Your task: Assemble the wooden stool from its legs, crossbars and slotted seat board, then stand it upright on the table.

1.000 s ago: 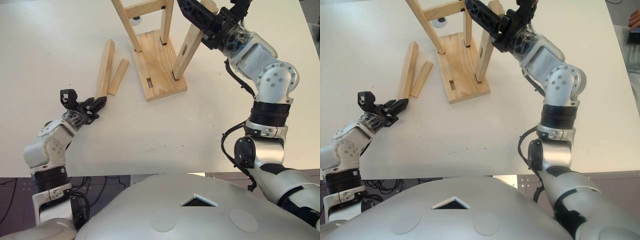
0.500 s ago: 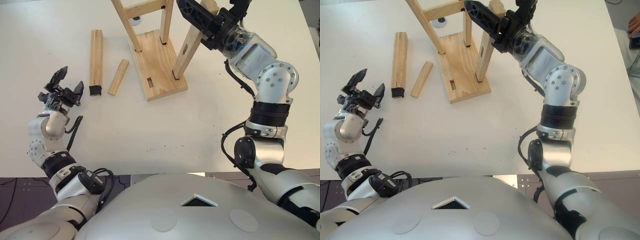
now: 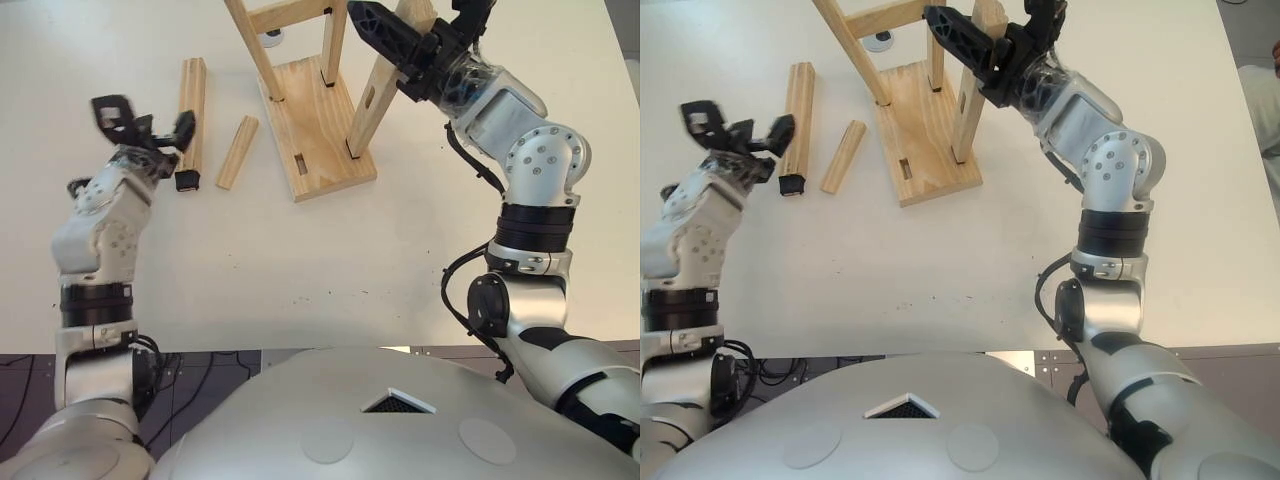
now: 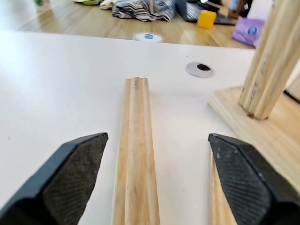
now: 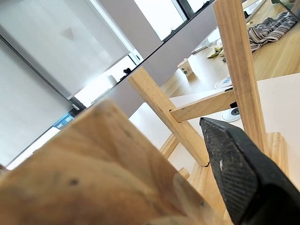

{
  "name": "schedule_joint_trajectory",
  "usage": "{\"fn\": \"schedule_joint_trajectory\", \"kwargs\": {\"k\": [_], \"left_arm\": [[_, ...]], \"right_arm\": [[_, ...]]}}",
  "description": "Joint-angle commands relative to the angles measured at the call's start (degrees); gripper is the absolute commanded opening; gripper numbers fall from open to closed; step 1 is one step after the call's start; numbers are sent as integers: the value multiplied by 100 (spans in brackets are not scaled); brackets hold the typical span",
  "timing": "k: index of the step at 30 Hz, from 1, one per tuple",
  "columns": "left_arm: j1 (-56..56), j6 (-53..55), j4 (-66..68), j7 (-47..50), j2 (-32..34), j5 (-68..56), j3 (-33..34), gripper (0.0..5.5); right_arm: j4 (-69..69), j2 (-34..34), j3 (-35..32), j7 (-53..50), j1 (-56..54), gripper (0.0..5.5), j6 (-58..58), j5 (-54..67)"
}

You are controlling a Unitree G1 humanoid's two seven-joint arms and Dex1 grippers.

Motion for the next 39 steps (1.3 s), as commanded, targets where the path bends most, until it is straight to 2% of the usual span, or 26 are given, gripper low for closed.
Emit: {"fn": "schedule_joint_trajectory", "kwargs": {"k": [1, 4, 9, 12, 22, 25, 27, 31, 33, 35, 36, 38, 39], "left_arm": [[-341, -289, 661, -169, 46, 1029, -359, 396], [-481, -498, 1409, -214, -78, 1528, -373, 396], [-601, -125, 2415, -606, -398, 1510, -123, 396], [-546, 60, 2627, -620, -531, 1516, 86, 358], [-256, 196, 1951, -807, -624, 1523, 465, 224], [-46, 507, 1377, -923, -583, 1310, 702, 201], [-69, 1056, 764, -1101, -754, 488, 1294, 201], [-749, 2327, -496, -1098, -1109, -2116, 2841, 201], [-1092, 2756, -1097, -819, -1260, -4392, 3387, 201], [-1121, 2690, -1599, -504, -1292, -7118, 3577, 201], [-1128, 2666, -1678, -466, -1298, -7905, 3619, 201], [-1145, 2940, -1815, -896, -1420, -8384, 3600, 201], [-1170, 3105, -1878, -1143, -1553, -8385, 3516, 201]], "right_arm": [[-63, 155, 60, -122, -11, 350, -185, -199], [-118, 117, 190, -131, 56, 350, -290, -380], [-95, 80, 271, -95, 55, 350, -374, -547], [-19, 46, 305, -30, 3, 350, -419, -641], [159, -59, 201, 52, -151, 350, -495, -783], [280, -122, 156, 108, -289, 350, -510, -836], [341, -150, 70, 138, -386, 350, -481, -813], [431, -190, -195, 195, -560, 350, -377, -641], [492, -170, -430, 237, -706, 350, -264, -423], [523, -141, -761, 380, -969, 350, 43, 146], [518, -137, -890, 442, -1071, 350, 190, 422], [563, -119, -1186, 567, -1345, 350, 565, 1154], [611, -101, -1341, 615, -1508, 370, 765, 1594]]}}
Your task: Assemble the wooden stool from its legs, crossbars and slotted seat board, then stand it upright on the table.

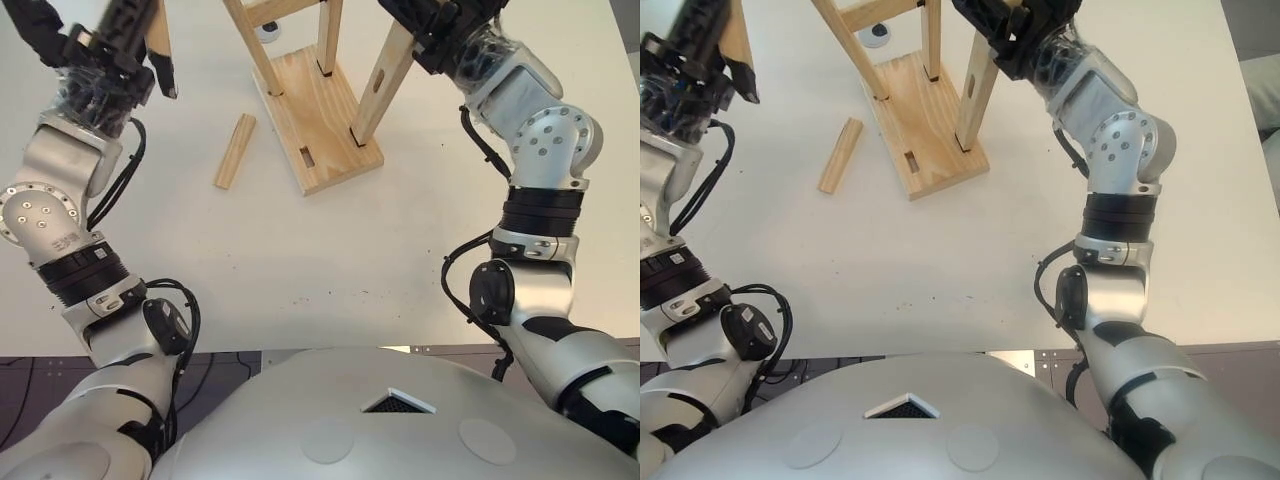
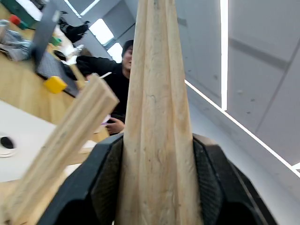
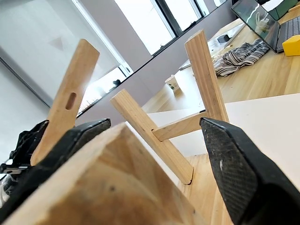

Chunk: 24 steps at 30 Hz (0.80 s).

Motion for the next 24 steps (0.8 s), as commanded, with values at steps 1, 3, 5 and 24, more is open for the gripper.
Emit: {"fn": "schedule_joint_trajectory", "kwargs": {"k": [1, 3, 5, 24], "left_arm": [[-303, 623, -954, -507, -462, -2756, 187, 201], [-338, 738, -1114, -565, -809, -2757, -233, 201], [-349, 845, -1208, -607, -1072, -2757, -546, 201], [258, 1494, -782, -966, -2055, -2757, -1740, 201]], "right_arm": [[176, -45, -974, 334, -1246, 383, 1149, 2186], [310, -82, -1091, 519, -1515, 417, 1477, 2768], [486, -150, -1107, 604, -1676, 444, 1697, 2997], [320, -359, -608, 1477, -2170, 503, 2615, 4211]]}}
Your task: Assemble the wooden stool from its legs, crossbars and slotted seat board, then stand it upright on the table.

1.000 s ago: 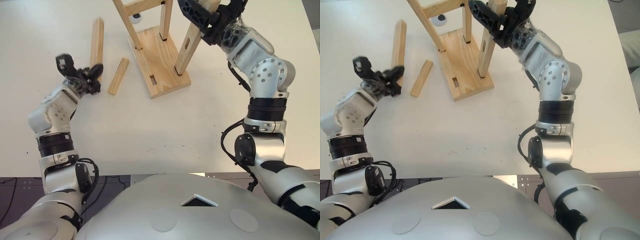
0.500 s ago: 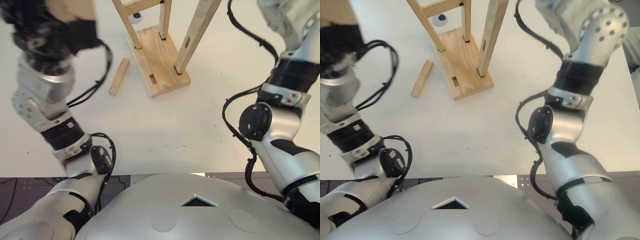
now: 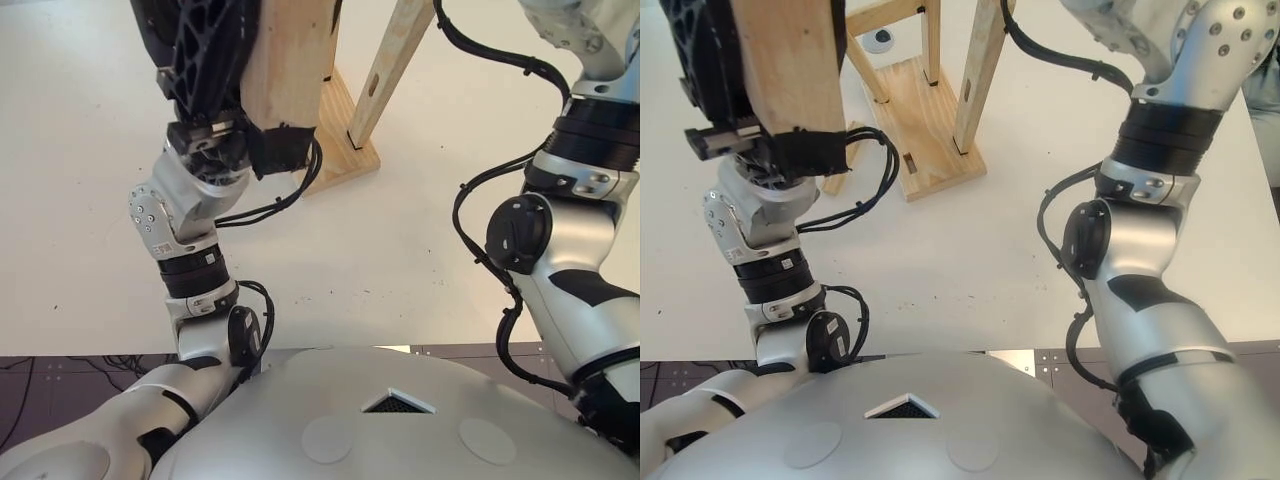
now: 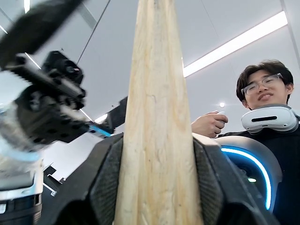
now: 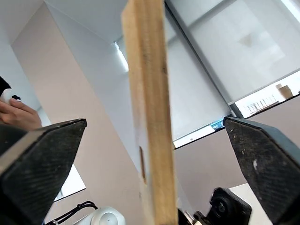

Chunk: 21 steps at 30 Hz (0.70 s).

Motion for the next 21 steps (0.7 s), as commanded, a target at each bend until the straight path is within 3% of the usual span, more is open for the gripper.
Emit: {"fn": "schedule_joint_trajectory", "kwargs": {"k": [1, 10, 21], "left_arm": [[123, 127, 111, -81, 108, -11, -72, 201], [292, 301, 320, -236, 483, -11, -184, 201], [373, 262, 345, -145, 451, -11, -199, 201]], "right_arm": [[26, -163, -9, 143, -173, 491, 284, 441], [339, -413, -46, 246, -273, 343, 649, 1211], [188, -404, -6, 106, -224, 165, 591, 1240]]}}
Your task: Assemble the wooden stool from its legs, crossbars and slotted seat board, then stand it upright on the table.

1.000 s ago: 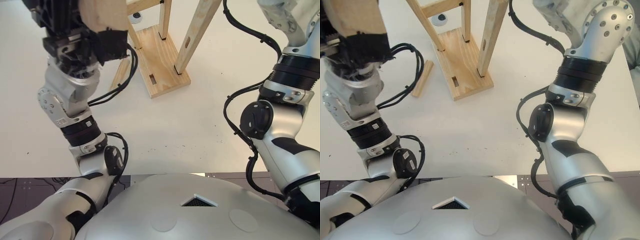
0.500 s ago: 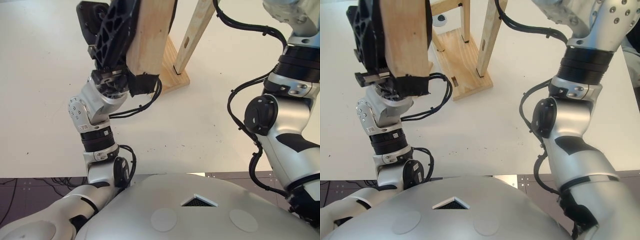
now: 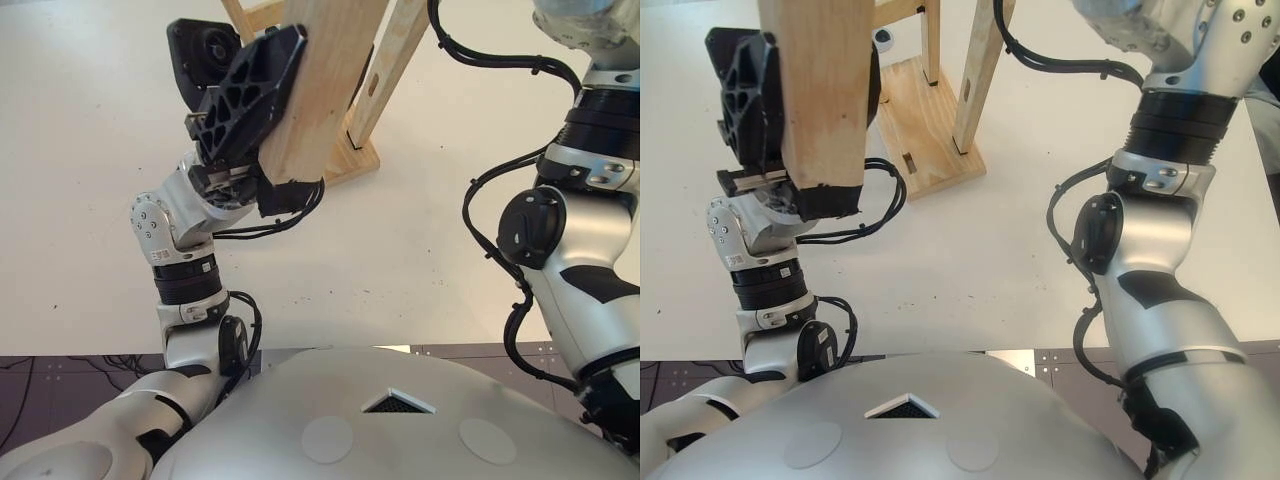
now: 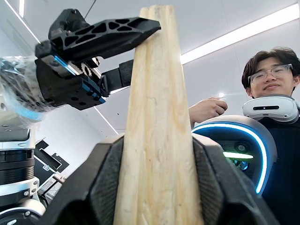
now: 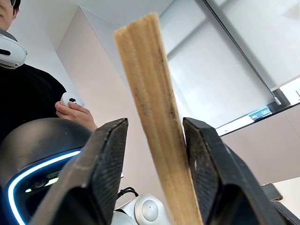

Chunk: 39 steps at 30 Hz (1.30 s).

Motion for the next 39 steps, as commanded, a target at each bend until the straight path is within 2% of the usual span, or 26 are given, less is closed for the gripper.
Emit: {"fn": "schedule_joint_trajectory", "kwargs": {"k": [1, 9, 10, 13, 17, 20, 22, 25, 27, 30, 32, 34, 39], "left_arm": [[191, -207, 191, 156, 26, 74, 136, 201], [111, -587, -56, 569, 16, 74, 427, 201], [117, -661, -111, 652, -1, 74, 465, 238], [55, -976, -193, 1038, -166, 74, 707, 281], [58, -1104, -367, 1147, -281, 74, 907, 340], [99, -1283, -419, 1607, 89, 74, 972, 377], [120, -1520, -447, 2027, 737, 137, 1061, 378], [157, -1963, -513, 2168, 1503, 1641, 1175, 378], [268, -2216, -588, 1984, 2054, 3004, 919, 378], [539, -2577, -664, 1529, 3187, 5530, -456, 378], [739, -3088, -533, 1223, 3917, 7270, -1703, 378], [1021, -3443, -276, 1025, 4151, 8132, -2249, 378], [1307, -4268, 1188, 696, 4079, 9192, -2337, 378]], "right_arm": [[-203, -132, -57, 39, -174, 149, -39, 321], [-250, -25, -179, -481, -103, 138, -470, 230], [-287, -6, -198, -615, -86, 138, -594, 172], [-471, 47, -254, -1093, 20, 106, -1003, -4], [-629, 88, -201, -1472, 126, 103, -1358, -244], [-765, 75, -144, -1664, 242, 103, -1528, -424], [-737, -40, -346, -2053, 281, 103, -1791, -515], [-286, -476, -954, -2707, 369, 103, -2248, -646], [102, -926, -1276, -2891, 543, 103, -2355, -838], [353, -1484, -1420, -2719, 922, 103, -2391, -1302], [597, -1668, -1505, -2581, 1176, 103, -2526, -1571], [863, -1710, -1475, -2377, 1487, 103, -2741, -1945], [1338, -1421, -1128, -1735, 2411, 103, -3096, -2839]]}}
